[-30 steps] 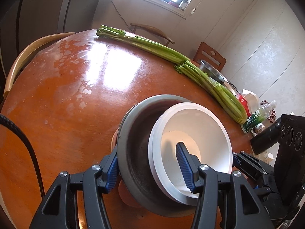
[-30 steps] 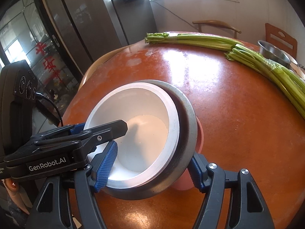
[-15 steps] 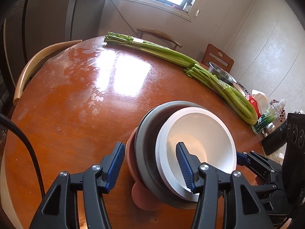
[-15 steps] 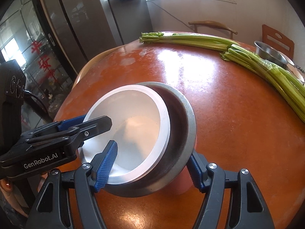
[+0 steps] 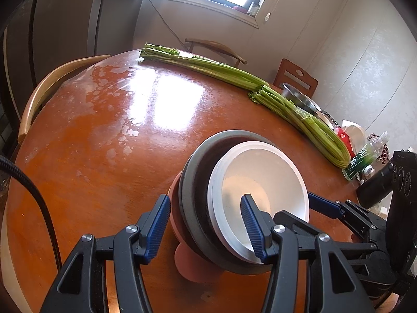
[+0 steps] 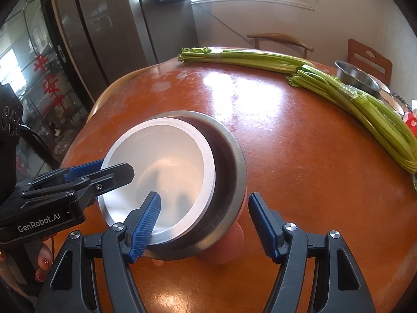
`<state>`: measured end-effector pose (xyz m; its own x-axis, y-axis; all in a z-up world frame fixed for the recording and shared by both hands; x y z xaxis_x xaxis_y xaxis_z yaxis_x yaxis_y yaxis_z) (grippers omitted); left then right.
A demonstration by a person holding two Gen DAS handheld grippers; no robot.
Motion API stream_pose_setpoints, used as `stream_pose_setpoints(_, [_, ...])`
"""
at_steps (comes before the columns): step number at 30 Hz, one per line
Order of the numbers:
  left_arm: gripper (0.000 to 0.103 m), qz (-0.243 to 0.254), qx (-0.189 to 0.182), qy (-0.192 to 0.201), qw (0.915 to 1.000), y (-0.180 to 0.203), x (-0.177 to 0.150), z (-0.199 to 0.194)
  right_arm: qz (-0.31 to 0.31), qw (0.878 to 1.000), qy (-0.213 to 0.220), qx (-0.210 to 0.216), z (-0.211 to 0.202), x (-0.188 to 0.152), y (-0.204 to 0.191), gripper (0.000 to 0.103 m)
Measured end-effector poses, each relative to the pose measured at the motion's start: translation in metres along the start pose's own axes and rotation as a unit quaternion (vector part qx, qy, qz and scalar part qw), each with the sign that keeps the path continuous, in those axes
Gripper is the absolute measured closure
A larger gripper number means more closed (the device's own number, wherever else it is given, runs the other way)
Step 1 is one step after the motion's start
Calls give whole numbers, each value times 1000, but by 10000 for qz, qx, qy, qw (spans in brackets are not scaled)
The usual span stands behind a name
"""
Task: Organize plates and bowls
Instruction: 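Lower the silver bowl onto the silver tray on the pig plate, then open the left gripper and withdraw from the silver bowl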
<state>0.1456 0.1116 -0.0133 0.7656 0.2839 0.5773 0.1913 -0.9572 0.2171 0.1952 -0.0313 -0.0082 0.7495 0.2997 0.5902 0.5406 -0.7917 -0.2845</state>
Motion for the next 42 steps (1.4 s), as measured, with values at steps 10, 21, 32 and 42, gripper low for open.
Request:
stream_pose_setpoints(10, [47,36,97,91,9999,3,-4,-11,-42,9999,120,-23,-12,-2,-4,31])
stream_pose_setpoints(21, [47,160,212,275,9993,8,-8,-23,-78,9996,264,-1,-26,-5,-6,31])
stream_pose_setpoints(32, [47,392,366,517,9972,26,-28,-51,-166,9982,576,-38,-55,-26,-9,31])
stream_pose_setpoints(42, [46,598,566,505,9953,40,-70,-65,-125,9970,747,-183,-81,-76,-11,31])
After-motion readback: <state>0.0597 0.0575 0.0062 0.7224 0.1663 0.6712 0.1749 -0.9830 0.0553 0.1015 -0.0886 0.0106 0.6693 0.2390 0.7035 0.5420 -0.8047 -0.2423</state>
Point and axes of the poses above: each gripper's, at about its wrist camera, not at the fingertips, and z roughly the way its jaws point, y to its right, x to its top, the point moved 2 cm from there along z, roughly the way its jaws point, and after that the axes turned 9 degrees about x, right-handed, at the moved point
